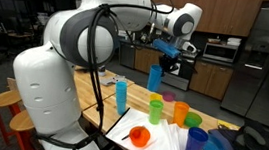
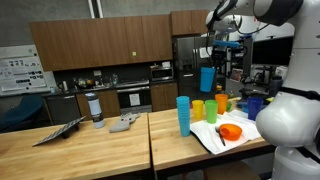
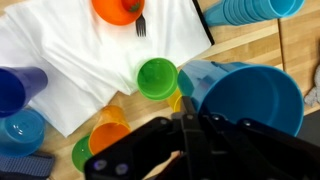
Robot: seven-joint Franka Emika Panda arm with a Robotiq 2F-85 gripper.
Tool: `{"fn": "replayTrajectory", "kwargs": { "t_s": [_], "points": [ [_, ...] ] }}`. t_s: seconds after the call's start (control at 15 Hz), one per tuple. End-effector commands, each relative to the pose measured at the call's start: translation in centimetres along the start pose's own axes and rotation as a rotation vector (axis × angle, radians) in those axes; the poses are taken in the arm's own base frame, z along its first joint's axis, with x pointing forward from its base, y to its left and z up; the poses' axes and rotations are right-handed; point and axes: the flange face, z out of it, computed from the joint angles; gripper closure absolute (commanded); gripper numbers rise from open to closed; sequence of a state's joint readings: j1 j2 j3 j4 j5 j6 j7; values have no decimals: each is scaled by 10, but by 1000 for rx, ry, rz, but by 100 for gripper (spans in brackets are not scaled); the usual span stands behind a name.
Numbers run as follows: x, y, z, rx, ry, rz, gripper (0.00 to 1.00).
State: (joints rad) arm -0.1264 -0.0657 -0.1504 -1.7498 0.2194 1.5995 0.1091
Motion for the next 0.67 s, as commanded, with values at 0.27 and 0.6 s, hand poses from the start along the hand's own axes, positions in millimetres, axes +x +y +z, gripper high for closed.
{"fn": "replayTrajectory", "kwargs": {
  "t_s": [0.27,0.6],
  "points": [
    [-8,13,5,-110,-13,-1,99],
    [-5,23,13,-166,-18,18,99]
  ]
}}
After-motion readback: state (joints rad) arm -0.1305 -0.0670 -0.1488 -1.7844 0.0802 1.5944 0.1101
